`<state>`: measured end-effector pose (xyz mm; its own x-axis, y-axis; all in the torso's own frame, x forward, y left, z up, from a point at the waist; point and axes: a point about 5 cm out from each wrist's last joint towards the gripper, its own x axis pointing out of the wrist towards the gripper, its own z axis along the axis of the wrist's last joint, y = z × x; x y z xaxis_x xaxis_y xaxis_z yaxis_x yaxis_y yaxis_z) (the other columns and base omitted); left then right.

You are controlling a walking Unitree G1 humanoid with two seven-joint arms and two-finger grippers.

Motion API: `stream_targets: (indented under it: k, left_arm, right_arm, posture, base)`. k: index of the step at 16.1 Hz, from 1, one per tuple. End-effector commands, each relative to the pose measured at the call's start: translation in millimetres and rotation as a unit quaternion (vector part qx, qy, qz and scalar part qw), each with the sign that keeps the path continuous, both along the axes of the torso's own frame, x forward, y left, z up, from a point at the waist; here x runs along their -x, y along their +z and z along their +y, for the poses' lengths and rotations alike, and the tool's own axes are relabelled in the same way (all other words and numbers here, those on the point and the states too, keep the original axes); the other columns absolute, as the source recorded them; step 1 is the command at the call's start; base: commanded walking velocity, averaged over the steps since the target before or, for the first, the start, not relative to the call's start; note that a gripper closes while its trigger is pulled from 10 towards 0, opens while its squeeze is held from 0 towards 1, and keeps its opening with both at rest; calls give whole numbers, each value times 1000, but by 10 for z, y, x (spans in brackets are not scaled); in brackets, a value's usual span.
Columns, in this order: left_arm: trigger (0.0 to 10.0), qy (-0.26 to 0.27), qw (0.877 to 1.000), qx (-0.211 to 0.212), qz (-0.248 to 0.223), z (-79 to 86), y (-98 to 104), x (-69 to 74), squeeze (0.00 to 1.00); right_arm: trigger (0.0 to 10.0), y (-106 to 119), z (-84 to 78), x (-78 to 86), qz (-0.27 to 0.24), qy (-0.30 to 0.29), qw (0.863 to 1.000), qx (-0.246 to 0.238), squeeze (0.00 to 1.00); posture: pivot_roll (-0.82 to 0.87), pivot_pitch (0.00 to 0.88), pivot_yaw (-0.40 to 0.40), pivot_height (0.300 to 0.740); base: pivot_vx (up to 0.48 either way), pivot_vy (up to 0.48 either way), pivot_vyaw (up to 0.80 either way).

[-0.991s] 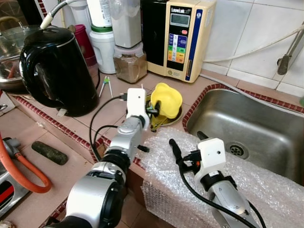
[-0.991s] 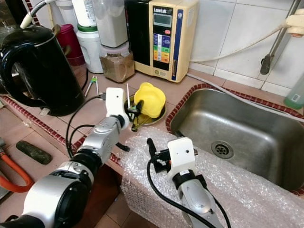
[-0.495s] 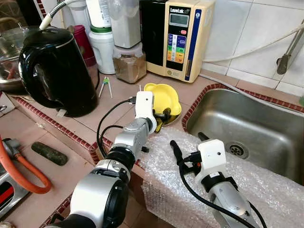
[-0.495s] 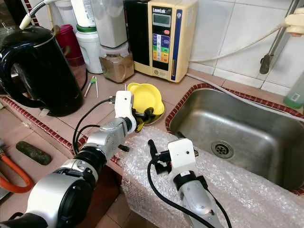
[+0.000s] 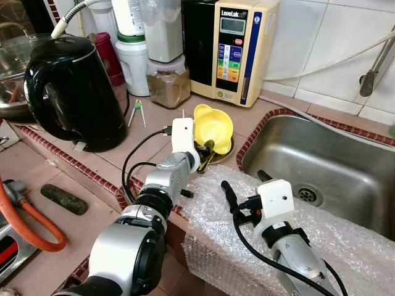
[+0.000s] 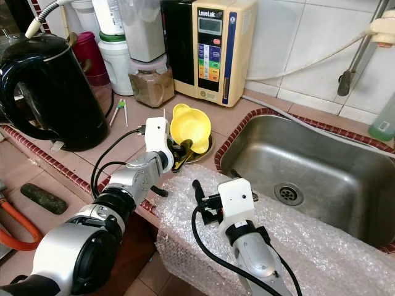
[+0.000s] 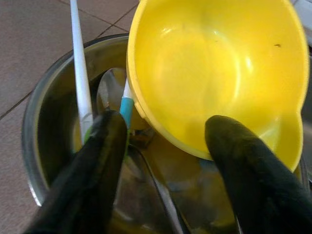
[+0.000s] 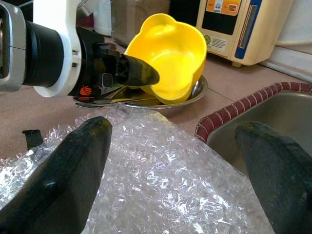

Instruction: Kitchen organization

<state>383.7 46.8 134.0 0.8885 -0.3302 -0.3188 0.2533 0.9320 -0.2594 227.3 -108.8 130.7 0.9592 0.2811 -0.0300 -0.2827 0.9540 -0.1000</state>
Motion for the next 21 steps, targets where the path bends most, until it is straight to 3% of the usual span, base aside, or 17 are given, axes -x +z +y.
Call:
stream_targets:
  k: [1,5,7,10,15,19,21]
  left_arm:
    - [0,9,1000,-2,-3,39,25,-15,0]
    - [0,28,1000,7,-13,77,48,-30,0]
    - [0,31,998,6,-46,108,113,-48,0]
    - [0,25,996,-11,-79,140,51,13,0]
    - [0,32,997,0,-68,141,-74,100,0]
    - [0,36,996,11,-84,152,19,71,0]
    - [0,31,989,22,-141,151,196,44,0]
  right_arm:
    - [10000,-7,4,-11,3,4,1000,1,0]
    - [10000,-7,-4,-14,4,3,1000,1,0]
    - [10000,-7,-1,-29,4,1,1000,-1,0]
    - [10000,-1,12,-55,4,3,1000,-2,0]
    - [10000,6,-25,-64,5,7,1000,4,0]
    - [10000,0,-9,-66,6,9,1000,4,0]
    - [10000,-2,-4,-66,6,7,1000,3,0]
  posture:
    - [-25,0,57,740]
    - [-28,0,58,740]
    - [-27,0,60,740]
    - [-26,0,47,740]
    - [-28,0,31,740]
    - [-28,0,36,740]
    - [-26,0,39,740]
  base:
    - [0,0,0]
    - [0,0,0]
    - [0,0,0]
    - [0,0,0]
    - [0,0,0]
    - [0,0,0]
    - [0,0,0]
